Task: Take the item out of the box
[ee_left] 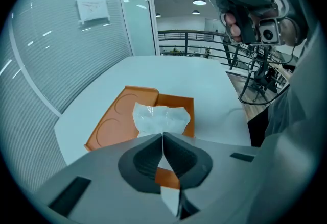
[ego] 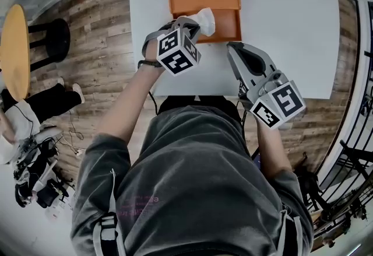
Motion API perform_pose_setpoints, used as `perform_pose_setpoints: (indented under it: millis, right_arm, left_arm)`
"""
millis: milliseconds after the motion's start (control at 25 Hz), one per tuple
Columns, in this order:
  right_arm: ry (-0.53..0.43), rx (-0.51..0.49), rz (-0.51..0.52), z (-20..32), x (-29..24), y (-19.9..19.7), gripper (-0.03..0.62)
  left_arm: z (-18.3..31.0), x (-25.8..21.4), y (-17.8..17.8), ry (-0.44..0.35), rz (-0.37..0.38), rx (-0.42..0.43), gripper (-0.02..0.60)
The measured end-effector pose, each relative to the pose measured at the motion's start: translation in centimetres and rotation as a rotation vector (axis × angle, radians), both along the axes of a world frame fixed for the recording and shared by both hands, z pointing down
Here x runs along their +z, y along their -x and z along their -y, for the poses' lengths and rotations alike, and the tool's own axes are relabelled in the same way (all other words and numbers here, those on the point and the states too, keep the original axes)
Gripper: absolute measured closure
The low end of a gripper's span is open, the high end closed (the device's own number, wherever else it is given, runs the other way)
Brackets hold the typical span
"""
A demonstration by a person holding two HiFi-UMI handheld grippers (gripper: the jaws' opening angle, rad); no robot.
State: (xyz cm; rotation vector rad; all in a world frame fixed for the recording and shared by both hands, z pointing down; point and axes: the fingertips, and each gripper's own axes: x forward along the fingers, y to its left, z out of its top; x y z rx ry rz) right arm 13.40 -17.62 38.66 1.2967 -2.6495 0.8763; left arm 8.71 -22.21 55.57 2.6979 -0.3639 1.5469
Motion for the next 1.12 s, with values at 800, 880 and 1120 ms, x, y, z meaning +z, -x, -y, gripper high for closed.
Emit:
perform_pose_setpoints:
  millis: [800, 880, 1120]
  right_arm:
    - [-0.08, 0.047, -0.057, 0.7, -3.9, 0.9, 0.592]
    - [-0.09, 0.057, -0.062, 1.1, -4.3, 1.0, 0.592]
    - [-0.12, 0.079, -0.07, 1.3, -5.0, 1.7, 0.592]
  left_arm:
    - [1.6, -8.5, 0.6, -0.085, -0.15, -0.01, 0.566]
    - [2.0, -9.5, 0.6, -0.095, -0.17, -0.008, 0.566]
    - [2.3, -11.6, 1.4, -0.116, -0.231, -0.017, 0.566]
